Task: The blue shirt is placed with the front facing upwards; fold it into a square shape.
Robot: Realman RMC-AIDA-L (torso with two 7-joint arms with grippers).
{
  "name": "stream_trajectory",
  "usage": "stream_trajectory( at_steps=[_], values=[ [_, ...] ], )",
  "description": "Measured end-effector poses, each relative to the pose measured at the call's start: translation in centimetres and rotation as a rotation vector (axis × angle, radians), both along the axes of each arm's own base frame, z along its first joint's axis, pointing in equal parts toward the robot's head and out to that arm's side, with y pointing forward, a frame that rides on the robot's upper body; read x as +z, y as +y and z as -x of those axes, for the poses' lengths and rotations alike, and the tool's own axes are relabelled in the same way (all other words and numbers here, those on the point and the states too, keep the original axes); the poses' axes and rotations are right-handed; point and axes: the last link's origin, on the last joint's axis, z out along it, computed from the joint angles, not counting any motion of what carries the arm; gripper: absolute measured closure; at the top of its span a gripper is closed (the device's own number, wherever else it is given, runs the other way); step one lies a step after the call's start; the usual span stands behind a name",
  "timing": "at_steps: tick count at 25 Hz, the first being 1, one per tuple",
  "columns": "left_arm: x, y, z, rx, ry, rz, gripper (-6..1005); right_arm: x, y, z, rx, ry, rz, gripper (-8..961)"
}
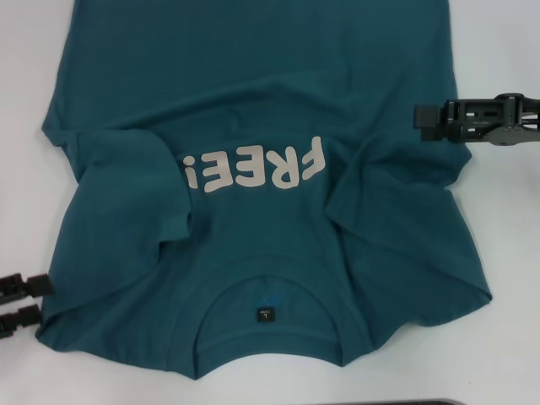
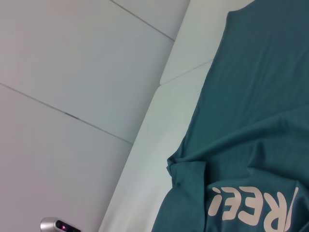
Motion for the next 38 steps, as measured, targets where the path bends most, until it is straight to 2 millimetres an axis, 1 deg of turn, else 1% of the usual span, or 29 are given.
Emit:
stream_trajectory(
  at_steps=[2, 6, 15, 20, 25, 33, 36, 38],
  values=[
    [0.5, 0.0, 0.3, 0.010, 0.006, -0.017, 236, 0.0, -0.1, -0.1, -0.001, -0.001, 0.001, 145],
    [0.6, -0.3, 0.5, 0.019, 0.011, -0.016, 236, 0.0, -0.1, -0.1, -0.003, -0.001, 0.001, 145],
    [0.3, -1.0, 0.8, 0.031, 0.027, 0.013, 235, 0.0, -0.1, -0.1, -0.002, -0.004, 0.001, 145],
    [-0.1, -1.1, 0.7, 0.028, 0.024, 0.035, 235, 0.0, -0.1, -0.1, -0.001, -0.005, 0.001, 145],
    [-0.7, -0.3, 0.0, 0.005, 0.008, 0.041, 236, 0.0, -0.1, -0.1, -0.001, -0.005, 0.000, 145],
    [-1.3, 2.0, -1.8, -0.064, -0.027, 0.048, 236, -0.3, -0.2, -0.1, 0.000, 0.000, 0.003, 145],
    [-1.3, 2.2, -2.4, -0.086, -0.050, 0.054, 236, -0.3, -0.2, 0.0, 0.001, 0.002, 0.004, 145],
    [-1.1, 2.2, -2.4, -0.086, -0.049, 0.054, 236, -0.3, -0.2, 0.0, 0.002, 0.002, 0.005, 145]
  ],
)
